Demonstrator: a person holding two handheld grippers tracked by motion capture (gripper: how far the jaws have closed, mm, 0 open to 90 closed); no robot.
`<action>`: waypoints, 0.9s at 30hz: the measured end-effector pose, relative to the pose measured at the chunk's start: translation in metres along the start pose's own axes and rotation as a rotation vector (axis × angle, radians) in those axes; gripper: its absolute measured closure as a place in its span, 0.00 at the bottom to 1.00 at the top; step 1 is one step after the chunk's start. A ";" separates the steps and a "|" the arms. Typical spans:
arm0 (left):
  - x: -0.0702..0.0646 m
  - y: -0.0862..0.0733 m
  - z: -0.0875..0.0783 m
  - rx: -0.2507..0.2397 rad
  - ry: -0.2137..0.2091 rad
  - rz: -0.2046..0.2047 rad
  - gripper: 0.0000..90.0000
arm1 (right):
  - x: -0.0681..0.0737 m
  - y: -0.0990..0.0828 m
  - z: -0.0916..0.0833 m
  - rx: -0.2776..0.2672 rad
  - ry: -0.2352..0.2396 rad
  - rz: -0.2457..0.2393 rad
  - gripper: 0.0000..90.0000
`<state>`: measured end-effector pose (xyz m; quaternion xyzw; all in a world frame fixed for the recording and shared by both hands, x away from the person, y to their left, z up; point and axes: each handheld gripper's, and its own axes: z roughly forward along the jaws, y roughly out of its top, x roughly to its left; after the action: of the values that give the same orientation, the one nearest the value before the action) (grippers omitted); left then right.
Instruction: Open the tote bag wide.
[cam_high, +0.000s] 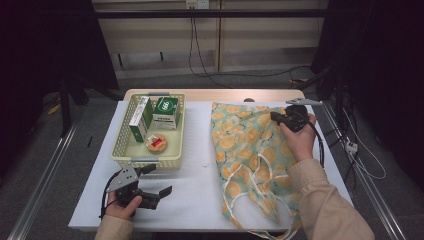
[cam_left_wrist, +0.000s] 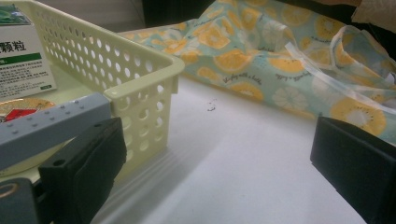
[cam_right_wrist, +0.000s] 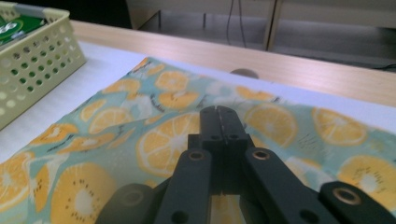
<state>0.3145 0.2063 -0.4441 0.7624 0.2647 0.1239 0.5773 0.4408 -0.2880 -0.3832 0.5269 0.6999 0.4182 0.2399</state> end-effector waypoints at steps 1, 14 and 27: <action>0.000 0.000 0.000 0.001 0.001 -0.001 0.04 | 0.001 -0.002 0.001 0.011 0.006 -0.007 1.00; 0.000 0.000 0.000 0.011 -0.003 0.010 0.04 | 0.009 -0.029 -0.009 0.118 0.098 -0.115 0.72; -0.004 0.000 0.004 0.013 -0.003 0.009 0.04 | 0.061 -0.069 -0.046 0.189 0.306 -0.287 0.33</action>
<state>0.3132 0.2008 -0.4448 0.7674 0.2614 0.1238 0.5722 0.3476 -0.2526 -0.4097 0.3727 0.8319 0.3874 0.1377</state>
